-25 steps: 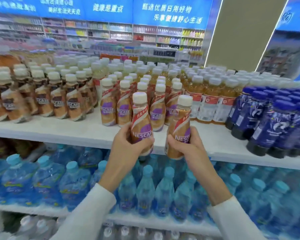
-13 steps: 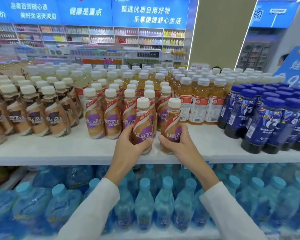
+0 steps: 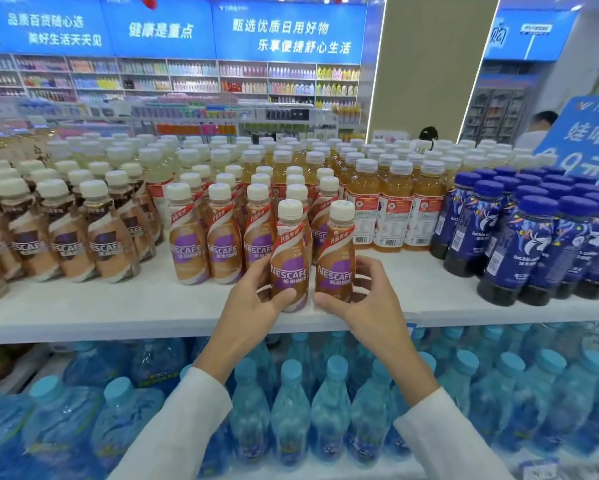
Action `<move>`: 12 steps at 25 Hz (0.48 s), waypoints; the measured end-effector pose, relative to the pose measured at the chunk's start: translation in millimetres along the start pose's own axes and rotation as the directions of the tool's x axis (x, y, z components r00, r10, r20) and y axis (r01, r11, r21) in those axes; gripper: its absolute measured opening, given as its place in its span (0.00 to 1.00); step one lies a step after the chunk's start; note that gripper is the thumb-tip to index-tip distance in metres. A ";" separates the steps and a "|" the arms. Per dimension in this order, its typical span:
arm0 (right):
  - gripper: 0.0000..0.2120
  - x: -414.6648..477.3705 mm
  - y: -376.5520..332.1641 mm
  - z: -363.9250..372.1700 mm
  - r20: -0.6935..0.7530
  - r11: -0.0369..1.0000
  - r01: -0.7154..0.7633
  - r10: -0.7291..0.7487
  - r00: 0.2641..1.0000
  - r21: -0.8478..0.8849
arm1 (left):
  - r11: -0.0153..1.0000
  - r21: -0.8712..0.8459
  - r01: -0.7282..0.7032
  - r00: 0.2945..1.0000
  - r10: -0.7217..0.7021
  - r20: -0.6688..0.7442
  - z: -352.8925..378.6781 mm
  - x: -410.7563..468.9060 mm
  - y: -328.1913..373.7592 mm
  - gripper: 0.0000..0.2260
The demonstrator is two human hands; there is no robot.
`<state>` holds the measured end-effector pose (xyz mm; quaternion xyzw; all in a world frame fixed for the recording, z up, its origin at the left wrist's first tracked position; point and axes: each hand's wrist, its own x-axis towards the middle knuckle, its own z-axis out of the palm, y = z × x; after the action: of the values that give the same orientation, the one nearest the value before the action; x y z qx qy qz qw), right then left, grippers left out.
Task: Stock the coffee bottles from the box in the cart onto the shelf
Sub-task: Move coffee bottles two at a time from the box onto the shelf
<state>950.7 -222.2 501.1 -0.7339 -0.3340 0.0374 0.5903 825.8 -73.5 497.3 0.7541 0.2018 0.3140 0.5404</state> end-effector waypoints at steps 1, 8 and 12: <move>0.36 -1.7 0.5 -0.3 -0.023 1.000 -0.006 0.006 1.000 0.022 | 1.000 0.019 -0.011 1.000 0.012 -0.017 1.4 -1.9 0.0 0.32; 0.29 0.8 1.6 8.6 -0.111 1.000 -0.001 -0.001 0.994 -0.012 | 0.996 0.088 -0.032 0.964 0.054 -0.261 19.2 -12.3 3.0 0.30; 0.30 24.8 4.0 16.4 -0.114 0.999 -0.008 0.003 0.993 -0.042 | 0.998 0.062 -0.026 0.951 0.044 -0.306 8.9 -21.8 0.4 0.31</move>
<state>964.3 -195.4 501.1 -0.7482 -0.2983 -0.0101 0.5925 816.2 -93.8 490.2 0.7146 0.2791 0.4312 0.4749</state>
